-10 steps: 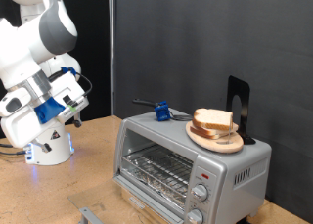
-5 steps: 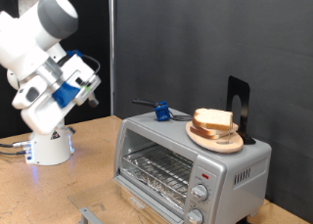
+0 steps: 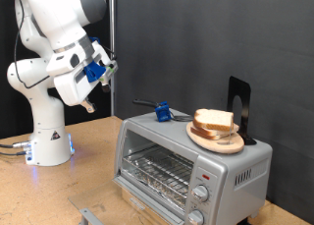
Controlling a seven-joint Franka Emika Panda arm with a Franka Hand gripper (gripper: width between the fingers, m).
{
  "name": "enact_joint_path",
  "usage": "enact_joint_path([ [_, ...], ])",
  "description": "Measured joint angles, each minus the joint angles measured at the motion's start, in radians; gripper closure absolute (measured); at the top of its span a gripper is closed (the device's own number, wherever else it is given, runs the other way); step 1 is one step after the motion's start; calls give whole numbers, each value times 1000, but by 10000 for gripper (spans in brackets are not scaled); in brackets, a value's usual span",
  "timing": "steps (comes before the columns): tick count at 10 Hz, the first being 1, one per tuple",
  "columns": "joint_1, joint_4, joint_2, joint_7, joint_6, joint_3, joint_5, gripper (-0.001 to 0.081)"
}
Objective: Make a piece of toast with the oven
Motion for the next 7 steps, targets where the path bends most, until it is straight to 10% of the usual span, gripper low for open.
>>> enact_joint_path([
  [7, 98, 25, -112, -161, -60, 90, 62, -2],
])
